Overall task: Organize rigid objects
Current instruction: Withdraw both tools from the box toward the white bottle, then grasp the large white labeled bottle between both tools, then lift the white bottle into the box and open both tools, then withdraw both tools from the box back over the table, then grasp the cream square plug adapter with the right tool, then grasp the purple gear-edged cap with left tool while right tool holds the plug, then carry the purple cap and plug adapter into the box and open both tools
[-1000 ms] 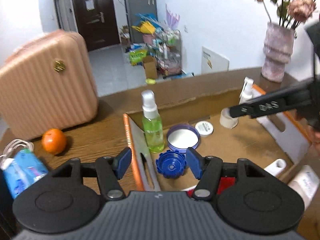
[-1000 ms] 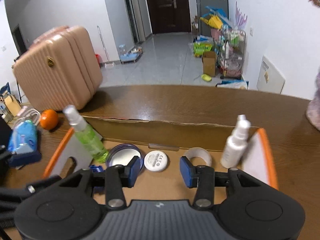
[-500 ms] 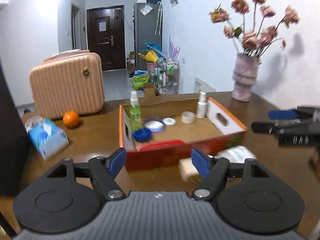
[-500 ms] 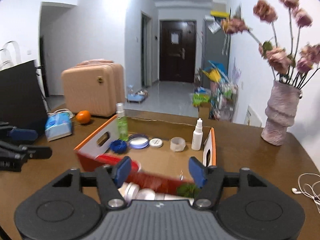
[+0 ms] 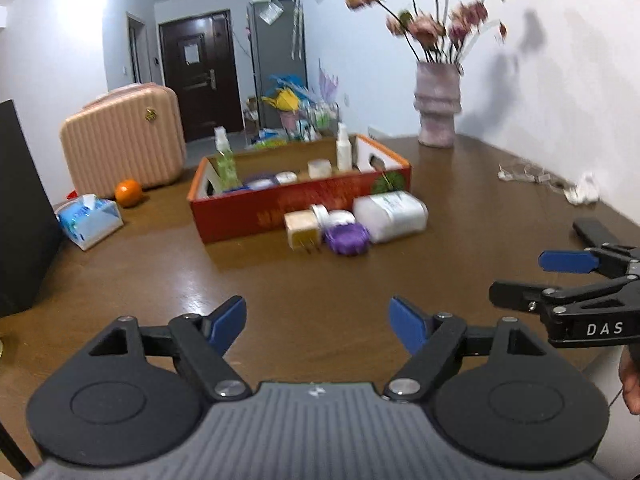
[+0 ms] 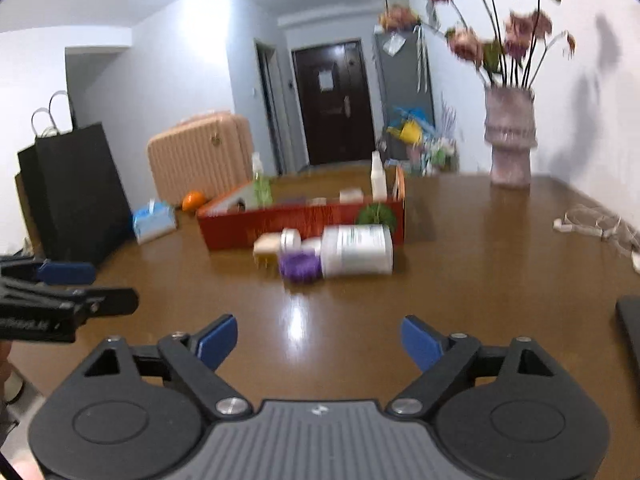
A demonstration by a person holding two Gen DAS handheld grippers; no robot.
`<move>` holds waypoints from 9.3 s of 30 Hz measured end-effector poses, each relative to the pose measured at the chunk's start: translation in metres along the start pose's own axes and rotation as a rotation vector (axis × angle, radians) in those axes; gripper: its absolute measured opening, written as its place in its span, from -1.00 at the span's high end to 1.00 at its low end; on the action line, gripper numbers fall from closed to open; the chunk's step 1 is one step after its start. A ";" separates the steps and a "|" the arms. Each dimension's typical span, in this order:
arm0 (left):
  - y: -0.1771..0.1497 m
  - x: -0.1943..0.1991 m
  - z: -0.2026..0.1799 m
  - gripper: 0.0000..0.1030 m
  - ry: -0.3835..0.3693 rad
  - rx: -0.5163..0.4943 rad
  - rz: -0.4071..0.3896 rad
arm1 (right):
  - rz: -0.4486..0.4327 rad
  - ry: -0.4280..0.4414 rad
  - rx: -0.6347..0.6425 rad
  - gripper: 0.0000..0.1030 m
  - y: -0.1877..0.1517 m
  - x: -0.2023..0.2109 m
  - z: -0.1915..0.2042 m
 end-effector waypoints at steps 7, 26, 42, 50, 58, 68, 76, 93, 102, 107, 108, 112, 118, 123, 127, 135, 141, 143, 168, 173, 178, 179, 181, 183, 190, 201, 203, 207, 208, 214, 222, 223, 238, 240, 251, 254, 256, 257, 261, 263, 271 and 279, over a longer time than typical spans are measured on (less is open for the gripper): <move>0.004 -0.025 -0.016 -0.56 -0.012 -0.010 0.032 | -0.037 -0.004 -0.066 -0.57 -0.010 0.001 -0.022; 0.090 -0.211 -0.026 0.15 -0.183 0.340 0.125 | 0.078 0.115 -0.293 0.37 0.075 -0.180 -0.103; 0.084 -0.239 -0.018 0.24 -0.322 0.450 0.125 | 0.074 0.226 -0.408 0.35 0.060 -0.200 -0.110; 0.078 -0.205 -0.024 0.52 -0.317 0.380 0.171 | 0.069 0.191 -0.387 0.59 0.061 -0.183 -0.105; 0.049 -0.134 -0.029 0.52 -0.332 0.384 0.131 | 0.086 0.174 -0.349 0.67 0.037 -0.109 -0.074; 0.040 -0.089 -0.025 0.52 -0.352 0.344 0.095 | 0.045 0.198 -0.379 0.67 0.017 -0.061 -0.051; 0.092 -0.097 0.000 0.52 -0.389 0.409 0.011 | 0.002 0.195 -0.325 0.67 0.062 -0.067 -0.046; 0.196 -0.320 0.060 0.52 -0.379 0.508 0.186 | 0.130 0.134 -0.344 0.67 0.184 -0.295 -0.102; 0.202 -0.391 0.043 0.48 -0.336 0.446 0.393 | 0.188 -0.033 -0.182 0.63 0.195 -0.353 -0.114; 0.205 -0.384 0.053 0.48 -0.305 0.436 0.367 | 0.159 -0.074 -0.130 0.63 0.202 -0.346 -0.110; 0.206 -0.378 0.057 0.48 -0.300 0.436 0.358 | 0.151 -0.084 -0.117 0.63 0.205 -0.342 -0.109; 0.215 -0.343 0.077 0.47 -0.194 0.367 0.304 | 0.116 -0.087 -0.086 0.63 0.219 -0.309 -0.102; 0.215 -0.261 0.101 0.31 -0.049 0.246 0.174 | 0.067 -0.086 -0.031 0.47 0.237 -0.243 -0.087; 0.189 -0.186 0.114 -0.03 0.058 0.179 0.058 | 0.039 -0.080 0.014 0.21 0.225 -0.187 -0.062; 0.147 -0.124 0.119 -0.38 0.106 0.171 -0.023 | -0.017 -0.069 0.036 -0.07 0.197 -0.140 -0.036; 0.057 -0.028 0.112 -0.86 0.153 0.142 -0.147 | -0.147 -0.054 0.095 -0.50 0.111 -0.062 0.022; -0.008 -0.005 0.089 -0.88 0.121 0.131 -0.075 | -0.094 -0.017 0.078 -0.50 0.035 -0.039 0.050; -0.013 -0.005 0.087 -0.88 0.134 0.111 -0.070 | -0.053 0.000 0.112 -0.50 0.023 -0.038 0.056; -0.006 -0.122 0.179 -0.89 0.183 0.247 0.026 | 0.087 -0.031 0.127 -0.27 0.075 -0.220 0.095; -0.002 -0.146 0.189 -0.89 0.166 0.259 0.052 | 0.140 -0.078 0.125 -0.16 0.072 -0.251 0.099; -0.003 -0.153 0.188 -0.89 0.163 0.255 0.078 | 0.153 -0.085 0.117 0.26 0.070 -0.262 0.098; -0.002 -0.152 0.187 -0.89 0.169 0.252 0.078 | 0.154 -0.074 0.121 0.26 0.070 -0.261 0.099; 0.000 -0.149 0.182 -0.89 0.177 0.248 0.080 | 0.146 -0.035 0.102 0.27 0.070 -0.255 0.101; 0.002 -0.145 0.174 -0.89 0.175 0.245 0.078 | 0.121 -0.004 0.087 0.27 0.073 -0.244 0.102; 0.021 -0.139 0.107 -0.89 0.062 0.233 0.079 | -0.004 -0.040 0.068 0.27 0.090 -0.174 0.057; 0.049 -0.191 0.002 -0.72 -0.016 0.242 0.087 | 0.022 -0.148 -0.029 0.27 0.067 -0.123 -0.056; 0.049 -0.201 -0.006 -0.61 -0.026 0.239 0.107 | 0.028 -0.138 -0.036 0.27 0.062 -0.122 -0.063; 0.047 -0.214 -0.020 -0.36 -0.008 0.174 0.119 | 0.044 -0.120 -0.048 0.27 0.055 -0.127 -0.071; 0.047 -0.217 -0.021 -0.19 -0.006 0.164 0.122 | 0.050 -0.118 -0.051 0.27 0.053 -0.128 -0.072; 0.044 -0.218 -0.020 -0.06 0.004 0.120 0.109 | 0.072 -0.107 -0.060 0.27 0.048 -0.138 -0.070; 0.038 -0.176 -0.004 -0.06 -0.013 0.130 0.073 | 0.067 -0.093 -0.030 0.27 0.049 -0.130 -0.045; 0.036 -0.168 -0.002 -0.06 -0.010 0.126 0.064 | 0.069 -0.091 -0.028 0.27 0.048 -0.128 -0.040; 0.004 -0.079 0.059 -0.06 0.030 0.182 -0.006 | 0.100 0.029 0.069 0.27 0.019 -0.101 0.061; 0.004 -0.078 0.062 -0.06 0.029 0.188 -0.009 | 0.099 0.029 0.075 0.27 0.019 -0.098 0.065; 0.075 -0.117 0.047 -0.06 -0.169 0.165 -0.051 | 0.029 -0.043 0.119 0.27 0.069 -0.106 0.031; 0.112 -0.154 0.047 -0.06 -0.199 0.147 -0.035 | -0.010 -0.064 0.125 0.27 0.109 -0.125 0.010; 0.129 -0.182 0.045 -0.06 -0.218 0.128 -0.007 | -0.008 -0.075 0.119 0.27 0.133 -0.148 -0.005; 0.138 -0.198 0.043 -0.06 -0.234 0.122 0.010 | -0.001 -0.082 0.113 0.27 0.143 -0.161 -0.012; 0.156 -0.257 0.038 -0.06 -0.294 0.131 0.098 | 0.086 -0.108 0.128 0.26 0.169 -0.224 -0.035; 0.157 -0.282 0.036 -0.06 -0.313 0.130 0.147 | 0.130 -0.119 0.136 0.26 0.172 -0.252 -0.042; 0.145 -0.332 0.039 -0.11 -0.360 0.138 0.239 | 0.244 -0.144 0.174 0.27 0.158 -0.298 -0.055; 0.155 -0.320 0.056 -0.21 -0.355 0.163 0.198 | 0.188 -0.136 0.183 0.26 0.170 -0.293 -0.056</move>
Point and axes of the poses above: each gripper's, at about its wrist camera, not at the fingertips, and x roughly against the way its jaws point, z to its left, y to its top, the point moved 6 cm from there along -x, roughly the way its jaws point, and after that the axes turned 1 degree about z, right-handed, at the moved point
